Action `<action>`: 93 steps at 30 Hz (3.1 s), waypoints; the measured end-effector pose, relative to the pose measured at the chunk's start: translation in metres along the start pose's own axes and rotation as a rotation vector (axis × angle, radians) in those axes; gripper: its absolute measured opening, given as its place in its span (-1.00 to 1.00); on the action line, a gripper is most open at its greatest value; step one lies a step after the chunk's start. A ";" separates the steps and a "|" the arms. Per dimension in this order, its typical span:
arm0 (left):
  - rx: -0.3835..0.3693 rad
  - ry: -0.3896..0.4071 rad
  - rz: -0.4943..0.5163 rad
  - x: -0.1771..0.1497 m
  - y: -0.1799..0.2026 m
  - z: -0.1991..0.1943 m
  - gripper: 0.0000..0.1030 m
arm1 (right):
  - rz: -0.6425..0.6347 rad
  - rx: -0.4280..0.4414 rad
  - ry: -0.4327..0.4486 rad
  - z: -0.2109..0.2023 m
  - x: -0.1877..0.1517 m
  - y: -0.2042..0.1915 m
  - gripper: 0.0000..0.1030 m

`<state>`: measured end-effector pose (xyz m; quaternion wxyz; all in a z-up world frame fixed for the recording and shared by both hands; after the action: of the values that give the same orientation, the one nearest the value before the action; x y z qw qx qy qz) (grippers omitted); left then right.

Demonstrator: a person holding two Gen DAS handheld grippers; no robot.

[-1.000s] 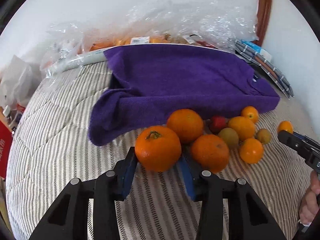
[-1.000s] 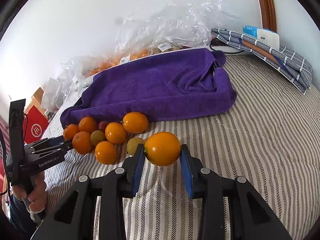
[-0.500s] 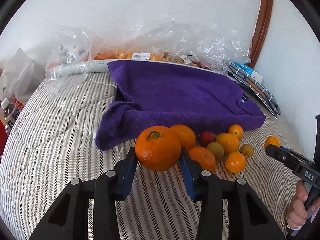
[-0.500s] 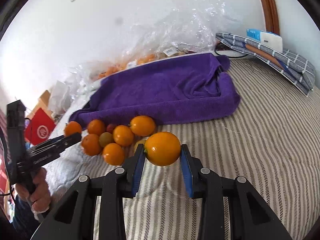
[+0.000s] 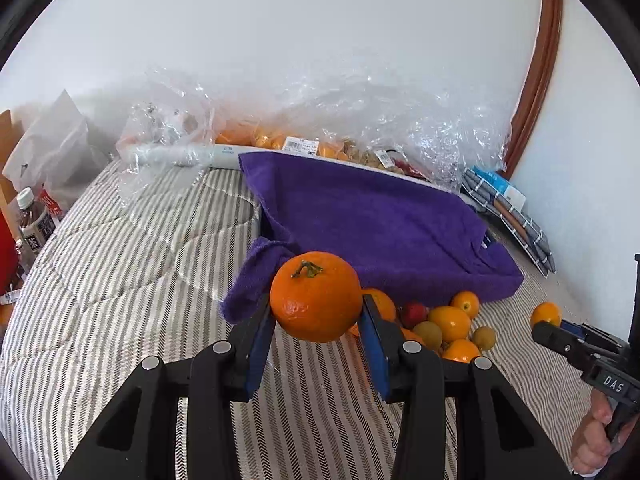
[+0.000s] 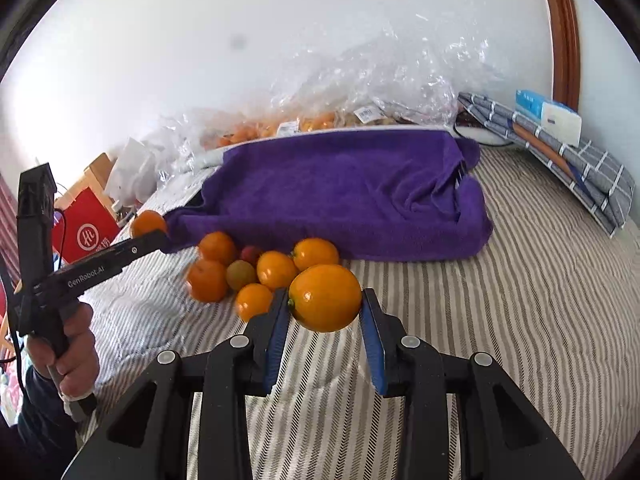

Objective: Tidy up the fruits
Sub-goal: 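Carry both fruits onto the purple towel and open both tools to release them, then withdraw both open tools from the towel back toward the fruit pile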

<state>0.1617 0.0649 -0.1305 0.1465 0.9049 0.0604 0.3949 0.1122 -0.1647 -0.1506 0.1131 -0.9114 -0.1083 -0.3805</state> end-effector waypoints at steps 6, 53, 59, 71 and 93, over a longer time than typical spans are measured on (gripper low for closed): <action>-0.020 0.023 -0.051 0.027 0.006 -0.011 -0.23 | -0.031 -0.034 0.033 -0.008 0.033 0.001 -0.32; 0.116 -0.118 -0.061 0.060 0.022 0.127 -0.23 | 0.016 -0.113 -0.097 0.122 0.083 0.064 -0.31; 0.120 -0.129 -0.040 0.057 0.025 0.128 -0.22 | 0.010 -0.125 -0.115 0.126 0.081 0.064 -0.30; 0.110 -0.091 -0.059 0.060 0.025 0.119 -0.11 | 0.004 -0.157 -0.058 0.106 0.090 0.060 0.32; 0.103 0.072 -0.121 0.072 0.024 0.087 0.20 | 0.061 -0.360 -0.004 0.075 0.103 0.070 0.69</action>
<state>0.2745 0.0391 -0.1293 0.1209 0.8913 0.1405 0.4138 0.2532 -0.1986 -0.1368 -0.0407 -0.9206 -0.0108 -0.3881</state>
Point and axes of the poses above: each gripper's, at about its wrist camera, not at the fingertips, and z roughly the way its jaws point, y to its right, x to its top, the point moved 4 cm from there along z, roughly the way its jaws point, and after that the axes turned 8 degrees about -z, right-handed, at the moved point
